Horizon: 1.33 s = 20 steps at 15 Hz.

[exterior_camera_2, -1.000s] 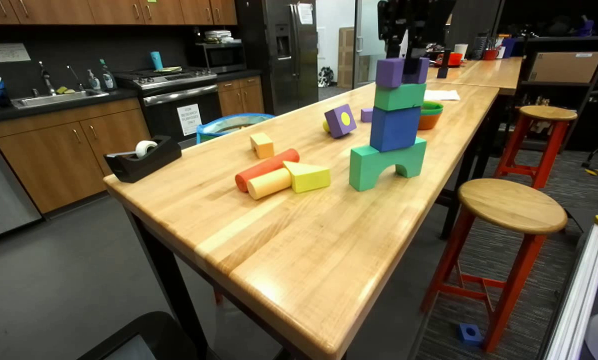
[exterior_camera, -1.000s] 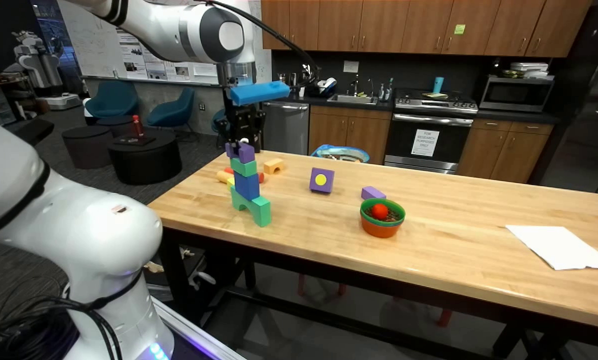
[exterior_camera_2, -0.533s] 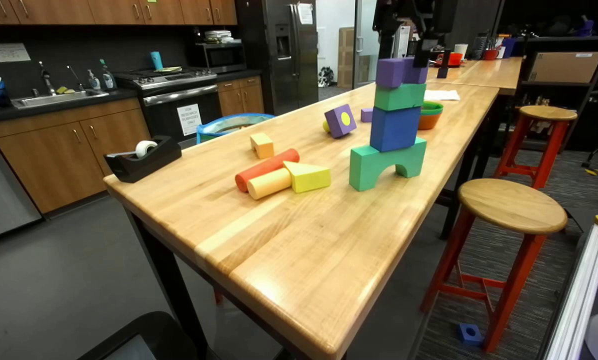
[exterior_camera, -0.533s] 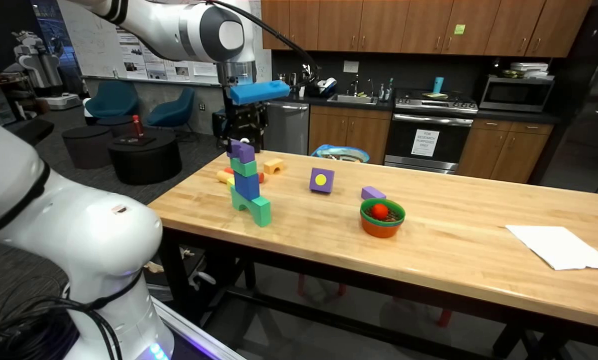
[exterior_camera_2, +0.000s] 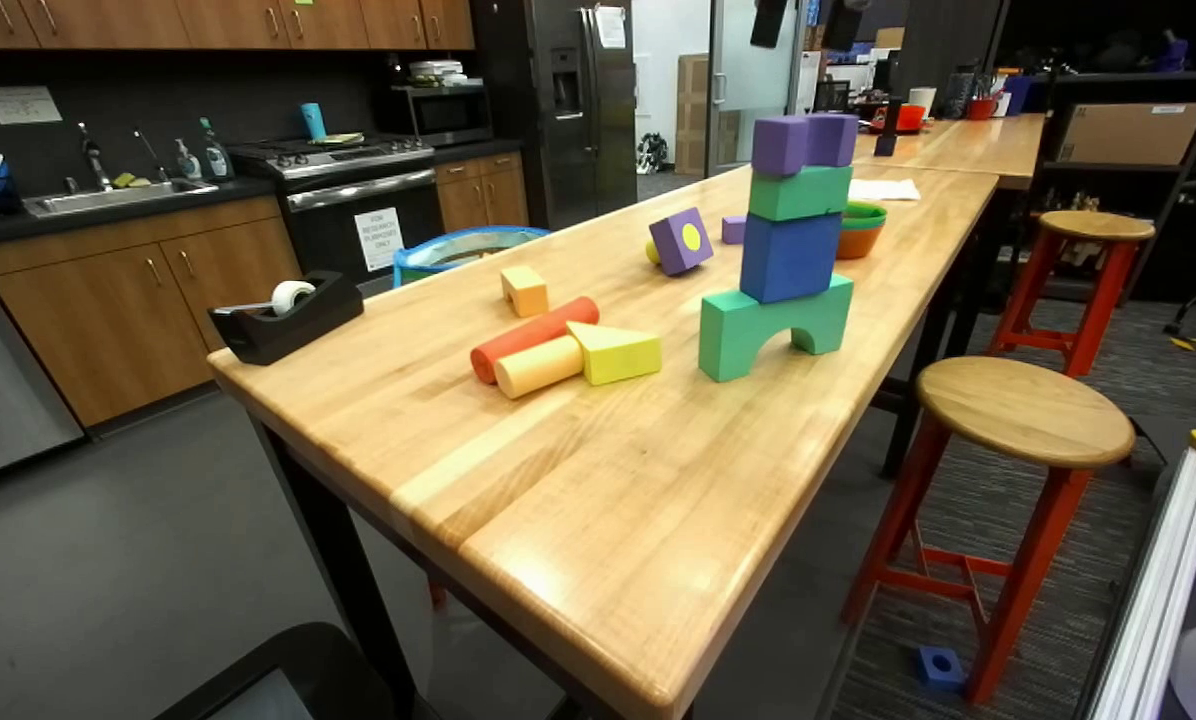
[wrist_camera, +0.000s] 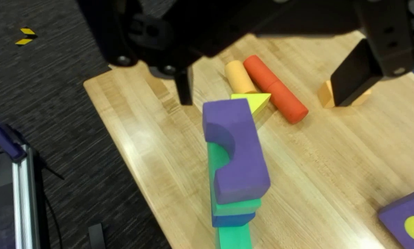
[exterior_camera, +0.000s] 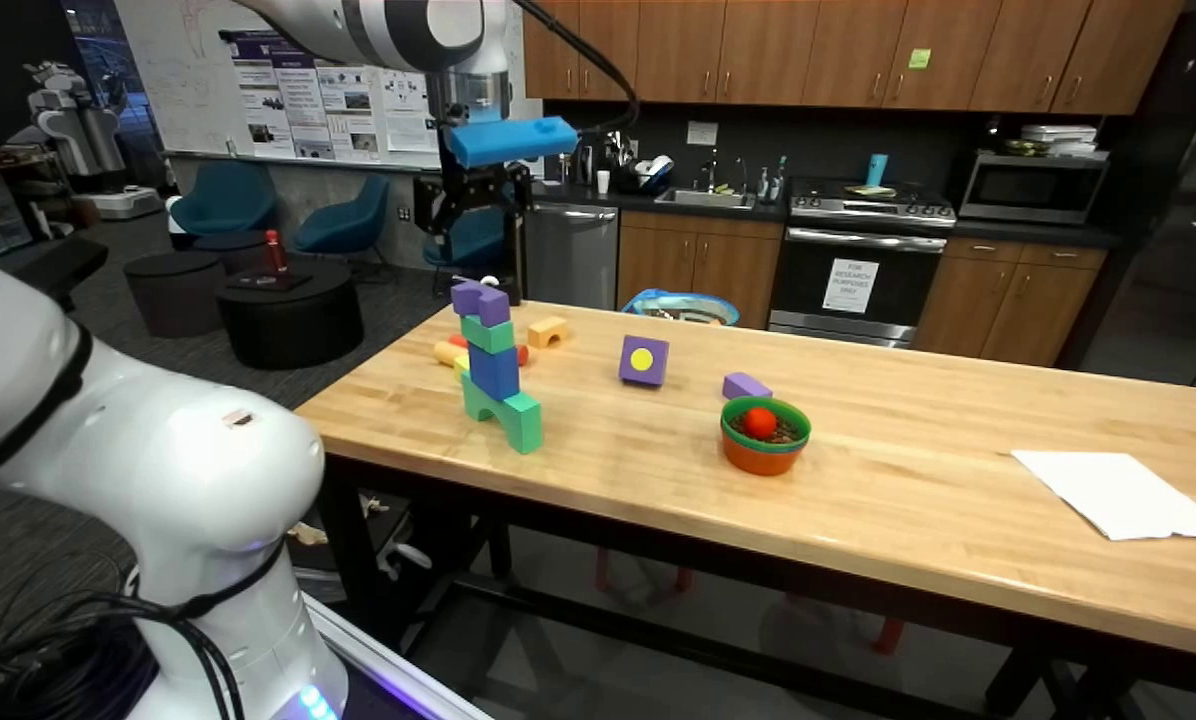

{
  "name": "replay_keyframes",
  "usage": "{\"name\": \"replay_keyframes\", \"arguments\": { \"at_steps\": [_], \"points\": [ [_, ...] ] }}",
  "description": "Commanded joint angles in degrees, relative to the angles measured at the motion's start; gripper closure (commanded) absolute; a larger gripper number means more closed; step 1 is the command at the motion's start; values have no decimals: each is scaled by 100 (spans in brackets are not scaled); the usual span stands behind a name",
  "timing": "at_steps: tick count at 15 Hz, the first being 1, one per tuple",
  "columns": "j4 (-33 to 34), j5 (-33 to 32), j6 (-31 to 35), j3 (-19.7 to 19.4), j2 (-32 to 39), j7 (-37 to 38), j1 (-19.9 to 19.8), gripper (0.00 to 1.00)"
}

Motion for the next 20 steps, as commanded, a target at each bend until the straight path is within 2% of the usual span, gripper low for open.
{"name": "replay_keyframes", "arguments": {
  "at_steps": [1, 6, 12, 17, 20],
  "points": [
    [199, 224, 209, -185, -281, 182, -236, 0],
    [450, 231, 1262, -753, 170, 352, -612, 0],
    [893, 332, 2365, -1331, 1639, 129, -691, 0],
    [1594, 161, 2681, -1194, 3135, -1, -1003, 0],
    [2091, -325, 2732, -964, 3959, 105, -1343, 0]
  ]
}}
